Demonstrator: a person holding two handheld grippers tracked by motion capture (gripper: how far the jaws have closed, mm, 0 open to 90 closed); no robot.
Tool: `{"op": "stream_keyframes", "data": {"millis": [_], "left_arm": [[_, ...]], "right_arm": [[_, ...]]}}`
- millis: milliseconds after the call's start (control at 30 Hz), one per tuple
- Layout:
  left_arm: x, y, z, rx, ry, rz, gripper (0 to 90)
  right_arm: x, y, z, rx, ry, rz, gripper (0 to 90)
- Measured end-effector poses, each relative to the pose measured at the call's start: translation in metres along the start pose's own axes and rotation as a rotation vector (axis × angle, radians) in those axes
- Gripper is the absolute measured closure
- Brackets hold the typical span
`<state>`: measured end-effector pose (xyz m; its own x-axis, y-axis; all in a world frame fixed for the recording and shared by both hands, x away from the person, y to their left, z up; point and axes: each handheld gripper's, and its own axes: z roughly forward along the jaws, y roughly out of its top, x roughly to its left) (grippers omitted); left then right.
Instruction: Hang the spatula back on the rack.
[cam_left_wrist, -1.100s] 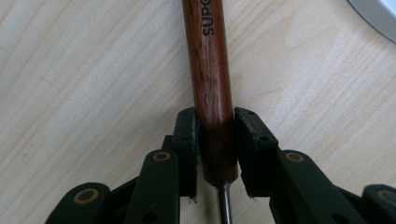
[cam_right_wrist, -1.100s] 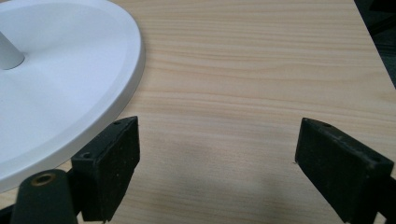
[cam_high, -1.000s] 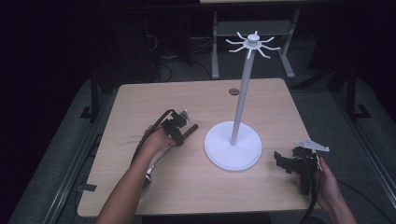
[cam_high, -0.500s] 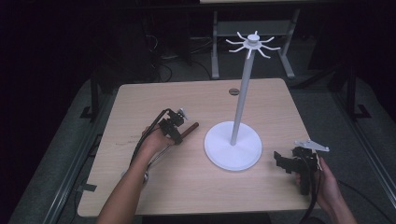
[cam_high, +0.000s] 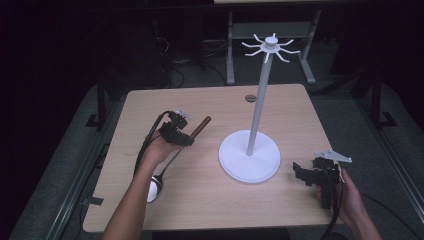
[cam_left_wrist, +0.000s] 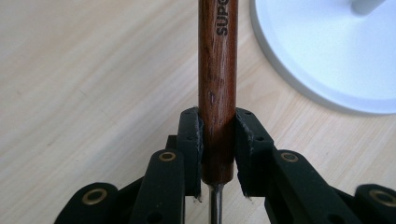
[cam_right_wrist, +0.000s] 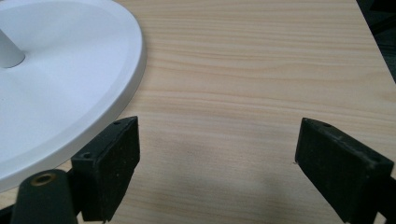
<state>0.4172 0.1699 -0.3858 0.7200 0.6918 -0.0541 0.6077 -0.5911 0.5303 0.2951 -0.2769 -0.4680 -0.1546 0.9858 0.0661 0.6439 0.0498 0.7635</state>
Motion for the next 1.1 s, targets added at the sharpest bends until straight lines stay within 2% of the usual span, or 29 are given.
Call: {"op": "stream_keyframes", "data": {"millis": [200, 300, 400, 633, 733, 767, 800, 833, 900, 1100], "left_arm": [[0.001, -0.007, -0.017, -0.099, -0.003, -0.012, 73.5], [0.004, -0.009, -0.025, -0.122, -0.004, -0.003, 73.6], [0.005, -0.013, -0.036, -0.18, -0.022, -0.022, 73.6], [0.008, -0.02, -0.059, -0.291, -0.058, -0.025, 73.6], [0.008, -0.022, -0.065, -0.312, -0.072, -0.016, 73.6], [0.01, -0.024, -0.071, -0.35, -0.086, -0.021, 73.6], [0.01, -0.025, -0.073, -0.364, -0.09, -0.02, 73.6], [0.01, -0.025, -0.073, -0.364, -0.09, -0.02, 73.6], [0.012, -0.027, -0.079, -0.402, -0.105, -0.03, 73.6], [0.015, -0.03, -0.09, -0.456, -0.12, -0.025, 73.7]], "right_arm": [[0.0, 0.0, 0.0, 0.002, 0.0, -0.001, 13.3], [0.001, 0.0, 0.0, 0.002, 0.0, -0.003, 13.3], [0.001, 0.0, 0.0, 0.001, 0.0, -0.002, 13.3], [0.001, -0.001, 0.0, 0.002, 0.001, -0.005, 13.3], [0.001, -0.001, 0.0, 0.004, 0.0, -0.005, 13.3], [0.001, -0.001, 0.0, 0.004, 0.0, -0.006, 13.3], [0.001, -0.001, 0.0, 0.004, 0.0, -0.006, 13.3], [0.001, -0.001, 0.0, 0.004, 0.0, -0.006, 13.3], [0.001, -0.001, 0.001, 0.005, 0.001, -0.007, 13.3], [0.001, -0.001, 0.001, 0.004, 0.001, -0.008, 13.3]]}}
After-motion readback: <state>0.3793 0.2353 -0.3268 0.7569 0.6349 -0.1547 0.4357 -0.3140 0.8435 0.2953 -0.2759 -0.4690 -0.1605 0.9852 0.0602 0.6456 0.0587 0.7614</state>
